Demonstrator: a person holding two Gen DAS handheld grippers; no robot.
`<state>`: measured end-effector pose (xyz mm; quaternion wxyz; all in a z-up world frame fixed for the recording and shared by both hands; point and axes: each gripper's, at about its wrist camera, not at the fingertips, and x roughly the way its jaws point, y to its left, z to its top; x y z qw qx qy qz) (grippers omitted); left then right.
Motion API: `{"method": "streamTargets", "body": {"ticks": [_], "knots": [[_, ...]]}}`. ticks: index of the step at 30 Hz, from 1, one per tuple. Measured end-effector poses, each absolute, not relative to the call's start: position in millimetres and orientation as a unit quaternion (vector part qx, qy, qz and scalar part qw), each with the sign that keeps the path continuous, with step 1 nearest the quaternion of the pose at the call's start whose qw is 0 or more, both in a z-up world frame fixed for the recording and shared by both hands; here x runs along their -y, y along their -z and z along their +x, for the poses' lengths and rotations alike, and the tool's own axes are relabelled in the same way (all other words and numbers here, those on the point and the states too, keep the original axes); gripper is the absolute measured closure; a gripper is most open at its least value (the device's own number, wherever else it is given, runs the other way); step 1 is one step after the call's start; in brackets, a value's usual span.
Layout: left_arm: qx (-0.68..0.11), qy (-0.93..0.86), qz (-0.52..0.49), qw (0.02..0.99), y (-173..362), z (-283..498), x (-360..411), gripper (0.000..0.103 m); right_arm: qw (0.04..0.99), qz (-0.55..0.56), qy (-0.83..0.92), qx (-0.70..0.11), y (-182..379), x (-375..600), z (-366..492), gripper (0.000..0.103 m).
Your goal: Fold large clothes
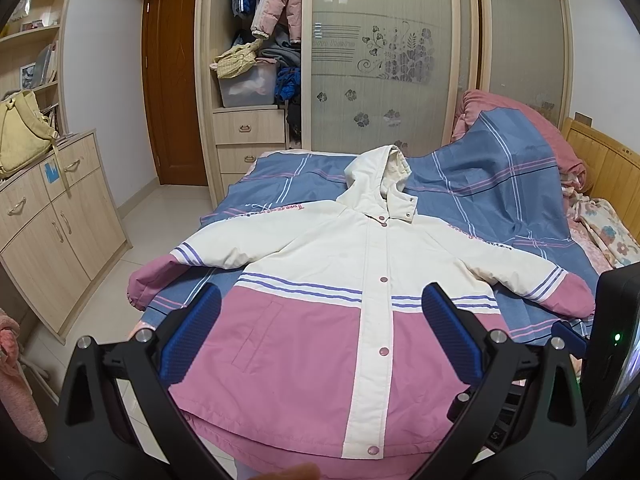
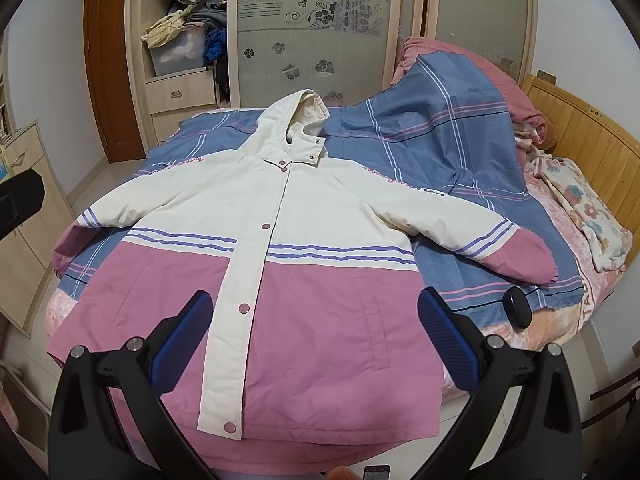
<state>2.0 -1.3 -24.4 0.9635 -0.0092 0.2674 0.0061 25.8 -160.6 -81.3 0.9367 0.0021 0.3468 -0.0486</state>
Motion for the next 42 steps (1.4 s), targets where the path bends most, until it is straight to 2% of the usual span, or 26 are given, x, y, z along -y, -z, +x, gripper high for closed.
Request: {"method": "streamTargets", "body": {"ticks": [35, 38, 42], "knots": [[-0.289, -0.002, 0.005, 0.957, 28, 24, 17, 0.002, 0.929, 0.018, 0.030, -0.368, 98, 175, 45, 0.001], [-0.286, 0.024, -0.027, 0.957, 32, 31, 13, 0.002, 0.927, 0.045, 0.016, -0.373, 106, 197, 52, 0.001], [-0.318, 0.066, -0.062, 0.944, 51, 56, 17, 0.002, 0.904, 0.130, 0.018, -0.407, 131, 272, 72, 0.001]]}}
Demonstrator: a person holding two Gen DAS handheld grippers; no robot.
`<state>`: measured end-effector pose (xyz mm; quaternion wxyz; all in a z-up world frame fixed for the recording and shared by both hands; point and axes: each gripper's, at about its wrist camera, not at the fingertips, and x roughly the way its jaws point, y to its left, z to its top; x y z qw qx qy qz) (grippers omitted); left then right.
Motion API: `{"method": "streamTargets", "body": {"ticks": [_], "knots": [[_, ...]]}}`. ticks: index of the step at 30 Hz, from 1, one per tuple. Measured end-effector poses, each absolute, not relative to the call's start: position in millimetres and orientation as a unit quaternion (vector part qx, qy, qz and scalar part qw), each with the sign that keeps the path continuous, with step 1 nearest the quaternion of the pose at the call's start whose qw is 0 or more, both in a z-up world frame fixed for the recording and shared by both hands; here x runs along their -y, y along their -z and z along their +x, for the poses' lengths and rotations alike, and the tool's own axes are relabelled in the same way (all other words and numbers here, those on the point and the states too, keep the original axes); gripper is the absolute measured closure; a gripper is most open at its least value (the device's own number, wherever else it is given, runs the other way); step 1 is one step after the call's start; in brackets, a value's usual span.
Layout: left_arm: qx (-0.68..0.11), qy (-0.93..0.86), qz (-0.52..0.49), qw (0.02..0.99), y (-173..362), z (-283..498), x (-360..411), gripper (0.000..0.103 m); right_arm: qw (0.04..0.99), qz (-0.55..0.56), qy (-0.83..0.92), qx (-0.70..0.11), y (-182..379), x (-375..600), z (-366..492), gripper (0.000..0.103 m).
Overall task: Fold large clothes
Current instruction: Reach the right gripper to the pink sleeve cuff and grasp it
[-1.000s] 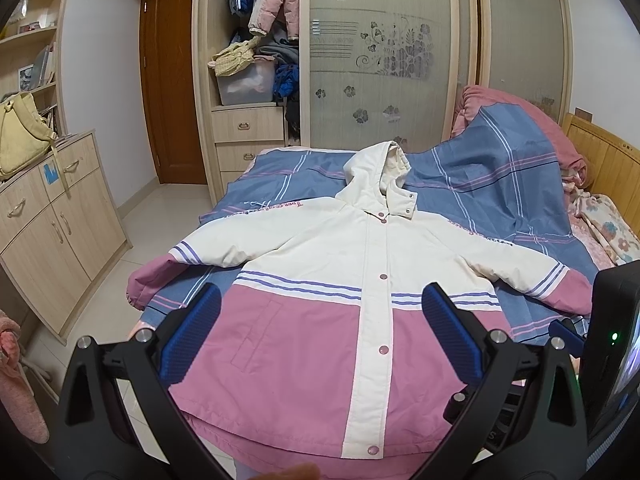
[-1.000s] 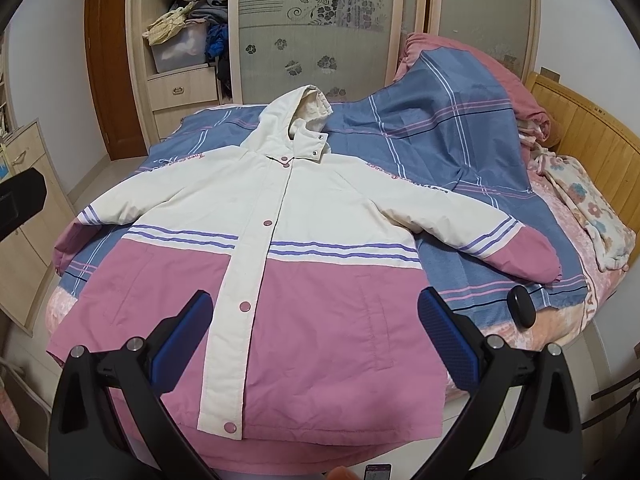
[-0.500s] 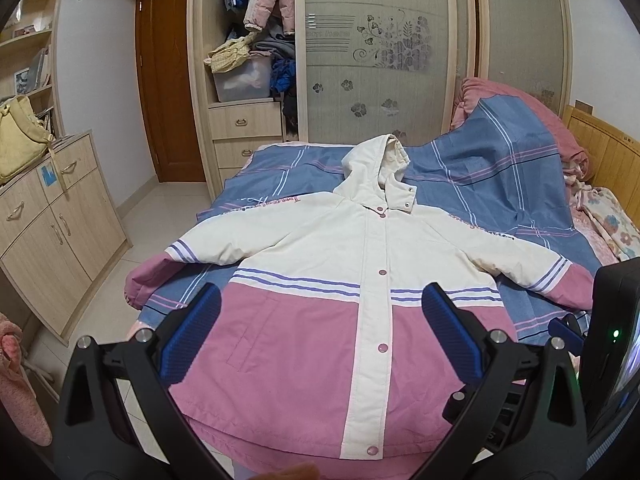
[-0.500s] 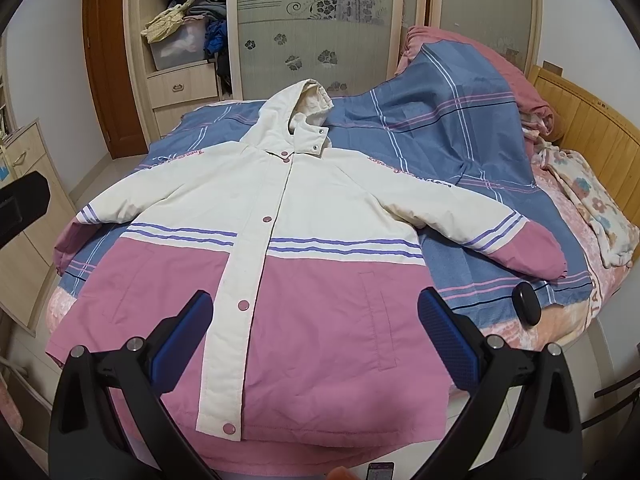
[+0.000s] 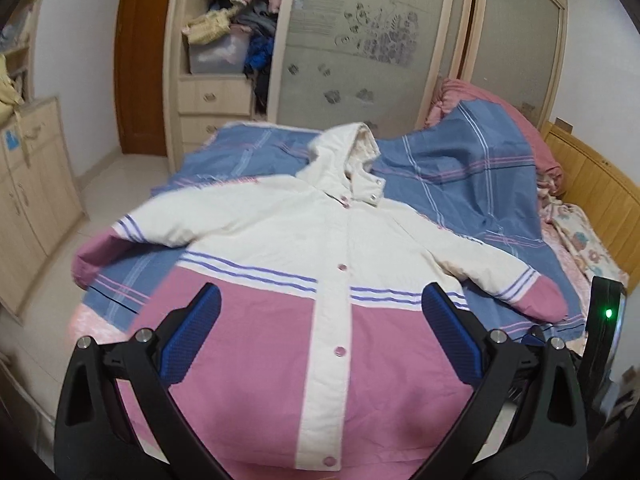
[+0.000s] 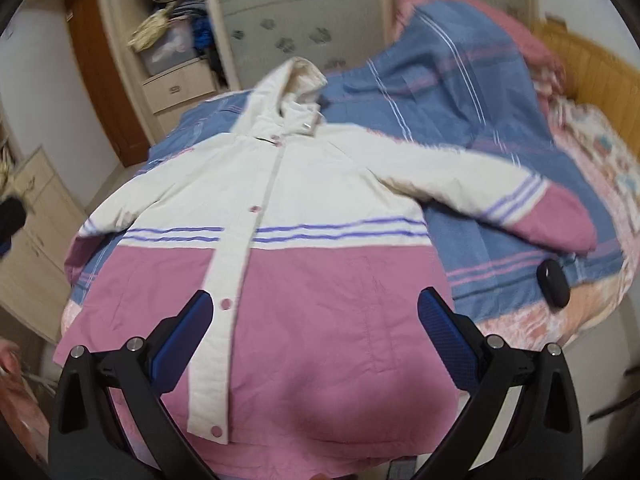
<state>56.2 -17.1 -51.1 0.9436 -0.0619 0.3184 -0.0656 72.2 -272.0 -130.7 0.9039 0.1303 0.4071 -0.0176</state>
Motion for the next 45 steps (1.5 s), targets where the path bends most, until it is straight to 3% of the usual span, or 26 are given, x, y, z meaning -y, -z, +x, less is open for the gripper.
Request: {"method": "streamTargets", "body": {"ticks": [8, 16, 20, 23, 25, 32, 34, 36, 38, 40, 42, 44, 45], "knots": [[-0.375, 0.101, -0.052, 0.920, 91, 121, 69, 0.002, 0.847, 0.365, 0.121, -0.368, 177, 504, 68, 0.001], [-0.426, 0.128, -0.004, 0.896, 134, 163, 130, 0.002, 0.763, 0.500, 0.163, -0.376, 263, 642, 92, 0.002], [-0.446, 0.117, 0.012, 0.888, 149, 172, 135, 0.002, 0.758, 0.518, 0.140, -0.370, 277, 657, 116, 0.050], [-0.455, 0.103, 0.010, 0.885, 155, 176, 131, 0.002, 0.759, 0.507, 0.144, -0.382, 269, 665, 138, 0.074], [-0.458, 0.095, 0.008, 0.884, 156, 177, 124, 0.002, 0.777, 0.489, 0.141, -0.370, 247, 667, 144, 0.084], [-0.466, 0.073, -0.012, 0.882, 161, 181, 113, 0.002, 0.851, 0.435, 0.097, -0.277, 165, 682, 166, 0.089], [-0.468, 0.079, -0.011, 0.880, 162, 179, 115, 0.002, 0.883, 0.378, 0.098, -0.260, 162, 689, 181, 0.089], [-0.464, 0.083, -0.007, 0.882, 161, 175, 116, 0.002, 0.872, 0.331, 0.143, -0.332, 188, 694, 205, 0.087], [-0.460, 0.080, -0.002, 0.884, 158, 172, 114, 0.002, 0.779, 0.424, 0.166, -0.431, 260, 717, 216, 0.062], [-0.458, 0.071, -0.002, 0.886, 156, 171, 108, 0.002, 0.748, 0.519, 0.143, -0.388, 292, 728, 195, 0.059], [-0.457, 0.059, -0.006, 0.887, 156, 172, 101, 0.002, 0.766, 0.521, 0.116, -0.359, 289, 726, 181, 0.045], [-0.460, 0.050, -0.011, 0.887, 158, 175, 95, 0.002, 0.771, 0.514, 0.112, -0.358, 282, 721, 174, 0.020], [-0.463, 0.048, -0.015, 0.885, 160, 178, 93, 0.002, 0.769, 0.515, 0.117, -0.359, 277, 719, 168, 0.013]]}}
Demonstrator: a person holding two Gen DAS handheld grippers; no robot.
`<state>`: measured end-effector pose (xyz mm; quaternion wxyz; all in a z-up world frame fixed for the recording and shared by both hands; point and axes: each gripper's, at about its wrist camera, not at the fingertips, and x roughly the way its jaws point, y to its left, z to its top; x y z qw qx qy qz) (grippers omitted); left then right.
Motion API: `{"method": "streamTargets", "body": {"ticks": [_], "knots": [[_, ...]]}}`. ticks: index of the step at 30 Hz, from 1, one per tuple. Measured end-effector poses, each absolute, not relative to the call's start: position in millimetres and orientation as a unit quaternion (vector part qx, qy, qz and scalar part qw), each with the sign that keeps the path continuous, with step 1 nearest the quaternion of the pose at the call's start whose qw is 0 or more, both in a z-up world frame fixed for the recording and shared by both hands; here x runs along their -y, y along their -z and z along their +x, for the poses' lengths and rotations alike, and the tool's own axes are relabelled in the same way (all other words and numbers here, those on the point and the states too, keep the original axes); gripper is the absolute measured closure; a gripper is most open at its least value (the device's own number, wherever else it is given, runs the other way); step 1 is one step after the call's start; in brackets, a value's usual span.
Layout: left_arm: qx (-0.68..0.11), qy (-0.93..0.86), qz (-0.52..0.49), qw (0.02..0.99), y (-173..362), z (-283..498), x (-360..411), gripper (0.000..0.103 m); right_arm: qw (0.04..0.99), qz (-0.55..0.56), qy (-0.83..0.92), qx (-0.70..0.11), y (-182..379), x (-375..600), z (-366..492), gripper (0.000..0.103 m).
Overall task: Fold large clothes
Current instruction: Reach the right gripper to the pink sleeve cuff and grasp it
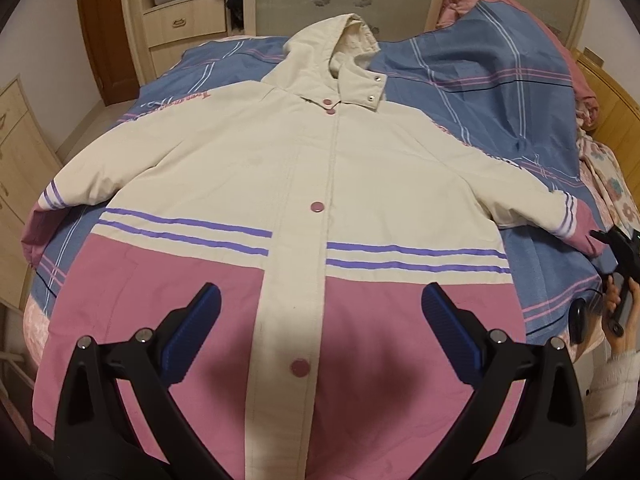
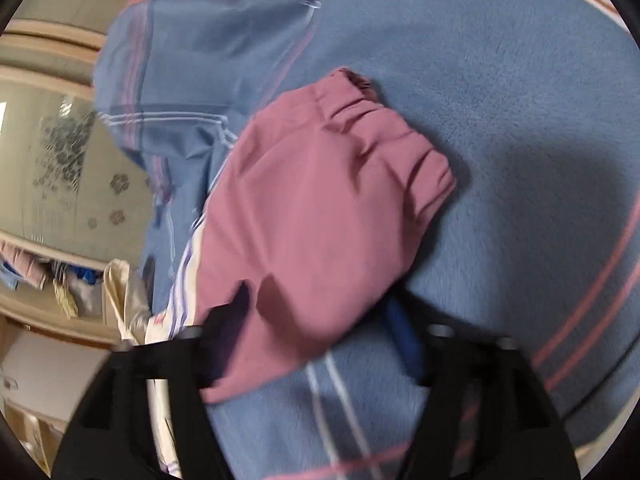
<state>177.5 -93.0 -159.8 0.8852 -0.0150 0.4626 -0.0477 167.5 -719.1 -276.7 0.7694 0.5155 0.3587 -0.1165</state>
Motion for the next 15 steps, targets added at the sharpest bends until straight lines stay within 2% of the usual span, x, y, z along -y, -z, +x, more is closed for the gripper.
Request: {"method": "streamTargets", "body": {"ticks": [1, 2, 7, 8, 9, 11, 13, 15], "knots": [[-0.465, 0.049, -0.021, 0.884, 162, 179, 92, 0.002, 0.767, 0.519, 0.121, -0.358, 271, 718, 162, 0.004], [-0.467, 0.050, -0.024, 0.882, 163, 180, 92, 0.002, 0.766, 0.524, 0.122, -0.351, 266, 720, 156, 0.001], [-0.473, 0.065, -0.019, 0.879, 168, 178, 97, 0.002, 0.757, 0.533, 0.130, -0.354, 263, 722, 156, 0.001], [-0.472, 0.065, -0.017, 0.879, 168, 177, 97, 0.002, 0.754, 0.536, 0.132, -0.356, 267, 723, 163, 0.005], [-0.470, 0.066, -0.016, 0.880, 167, 176, 96, 0.002, 0.751, 0.540, 0.131, -0.356, 270, 723, 167, 0.013], [-0.467, 0.064, -0.018, 0.882, 165, 174, 93, 0.002, 0.747, 0.552, 0.123, -0.349, 269, 720, 172, 0.072], [-0.465, 0.059, -0.021, 0.883, 162, 173, 88, 0.002, 0.773, 0.536, 0.127, -0.316, 243, 707, 178, 0.087], [-0.464, 0.051, -0.027, 0.884, 162, 173, 80, 0.002, 0.817, 0.509, 0.075, -0.261, 199, 676, 187, 0.090]]}}
